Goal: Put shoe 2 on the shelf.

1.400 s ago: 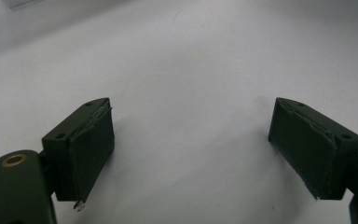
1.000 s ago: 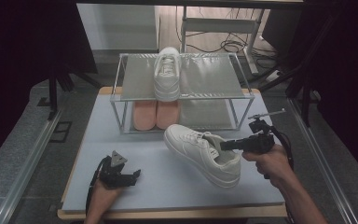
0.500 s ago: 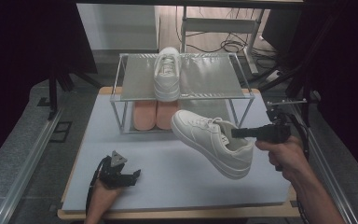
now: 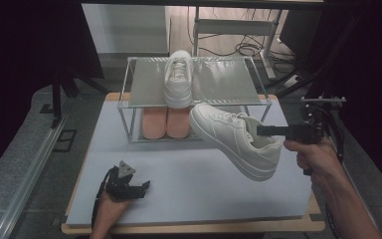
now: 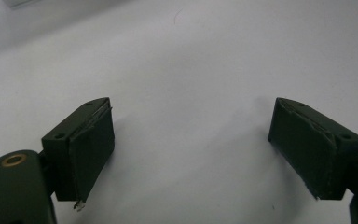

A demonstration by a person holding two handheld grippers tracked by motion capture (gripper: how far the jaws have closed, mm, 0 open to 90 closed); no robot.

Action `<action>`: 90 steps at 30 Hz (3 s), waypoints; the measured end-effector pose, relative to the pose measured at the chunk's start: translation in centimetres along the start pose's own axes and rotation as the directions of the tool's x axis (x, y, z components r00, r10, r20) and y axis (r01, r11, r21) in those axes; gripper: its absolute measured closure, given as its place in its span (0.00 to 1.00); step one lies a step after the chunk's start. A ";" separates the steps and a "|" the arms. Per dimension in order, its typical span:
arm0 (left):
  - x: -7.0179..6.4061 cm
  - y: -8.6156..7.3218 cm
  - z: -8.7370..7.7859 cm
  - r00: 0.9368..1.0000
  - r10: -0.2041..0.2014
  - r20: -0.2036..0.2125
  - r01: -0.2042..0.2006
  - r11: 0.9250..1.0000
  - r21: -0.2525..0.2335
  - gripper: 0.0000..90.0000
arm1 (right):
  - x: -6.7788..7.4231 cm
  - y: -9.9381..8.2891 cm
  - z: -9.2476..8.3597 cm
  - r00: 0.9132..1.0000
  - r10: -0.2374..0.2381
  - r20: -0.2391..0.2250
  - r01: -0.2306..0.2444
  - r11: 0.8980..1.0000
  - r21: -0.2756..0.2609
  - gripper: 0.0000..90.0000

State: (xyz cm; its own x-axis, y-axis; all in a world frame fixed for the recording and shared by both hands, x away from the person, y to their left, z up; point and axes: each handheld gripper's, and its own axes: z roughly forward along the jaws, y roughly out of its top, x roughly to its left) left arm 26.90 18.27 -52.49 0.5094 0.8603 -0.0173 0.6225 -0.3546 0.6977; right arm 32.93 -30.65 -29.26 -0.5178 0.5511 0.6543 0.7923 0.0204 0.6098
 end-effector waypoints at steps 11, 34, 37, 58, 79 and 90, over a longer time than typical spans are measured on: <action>0.0 0.0 0.0 1.000 -0.001 0.001 0.001 1.000 -0.001 0.16 | 0.7 2.1 -0.9 1.000 0.013 0.026 -0.011 0.998 -0.068 0.92; -0.1 0.0 0.0 1.000 0.009 -0.008 -0.009 1.000 0.000 0.16 | -2.1 8.2 4.3 0.966 0.093 0.241 -0.037 0.974 -0.224 0.91; -0.1 0.0 0.0 1.000 0.012 -0.011 -0.012 1.000 -0.001 0.16 | -2.4 8.6 5.1 0.962 0.102 0.254 -0.042 0.971 -0.234 0.91; -0.2 0.0 -0.1 1.000 0.021 -0.020 -0.021 1.000 -0.007 0.16 | -3.6 8.8 6.7 0.989 0.068 0.134 -0.026 0.956 -0.292 0.53; -0.5 -0.1 -0.1 0.999 0.028 -0.036 -0.029 0.999 -0.020 0.16 | -2.3 2.7 1.9 0.981 -0.095 0.168 0.143 0.942 -0.303 0.66; -0.5 -0.1 -0.1 0.999 0.028 -0.035 -0.029 0.999 -0.020 0.16 | -2.9 -1.5 3.8 0.984 -0.165 0.066 0.176 0.953 -0.247 0.99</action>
State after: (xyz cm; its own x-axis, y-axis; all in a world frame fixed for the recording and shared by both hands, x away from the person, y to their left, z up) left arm 26.55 17.90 -52.49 0.5056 0.8623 0.0277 0.5953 -0.3720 0.7122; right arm 34.46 -29.12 -33.73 -0.6186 0.5943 0.5139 0.5843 -0.0892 0.8066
